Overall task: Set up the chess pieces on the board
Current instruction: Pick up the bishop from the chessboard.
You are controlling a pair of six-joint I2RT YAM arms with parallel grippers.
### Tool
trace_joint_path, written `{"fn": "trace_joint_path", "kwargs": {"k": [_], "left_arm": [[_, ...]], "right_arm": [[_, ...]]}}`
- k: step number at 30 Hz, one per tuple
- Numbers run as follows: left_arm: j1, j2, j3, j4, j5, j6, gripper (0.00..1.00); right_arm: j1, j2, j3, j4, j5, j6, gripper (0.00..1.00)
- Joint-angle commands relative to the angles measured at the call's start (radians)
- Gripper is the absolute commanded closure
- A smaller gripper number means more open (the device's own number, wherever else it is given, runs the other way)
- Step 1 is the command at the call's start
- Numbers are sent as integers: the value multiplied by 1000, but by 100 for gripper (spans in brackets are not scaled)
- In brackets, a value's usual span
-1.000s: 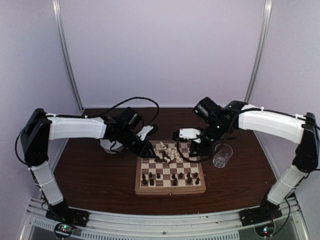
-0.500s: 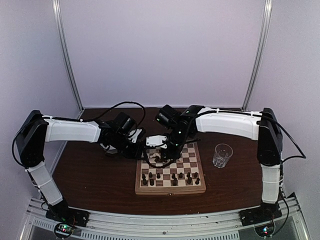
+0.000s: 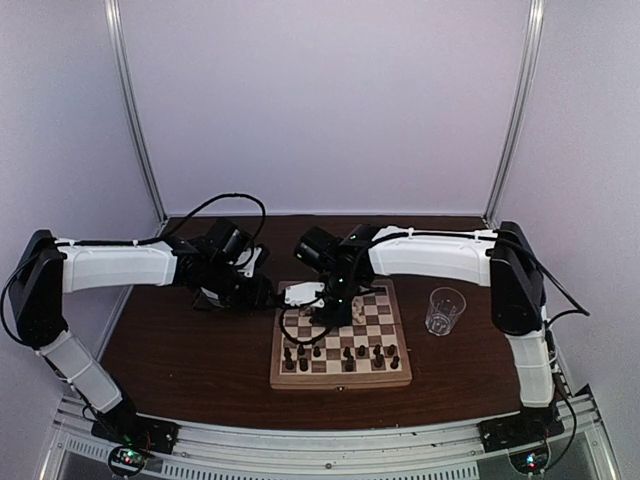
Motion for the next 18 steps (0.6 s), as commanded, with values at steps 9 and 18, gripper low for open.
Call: {"fn": "trace_joint_path", "kwargs": {"k": [9,18], "left_arm": [[3,-11,-15,40,-2,-12,57],[3,-16,-27,49,6,-11,57]], "right_arm": [[-2,56,16,-16,89,36,81],[-2,79,35,-30,98,51,76]]}}
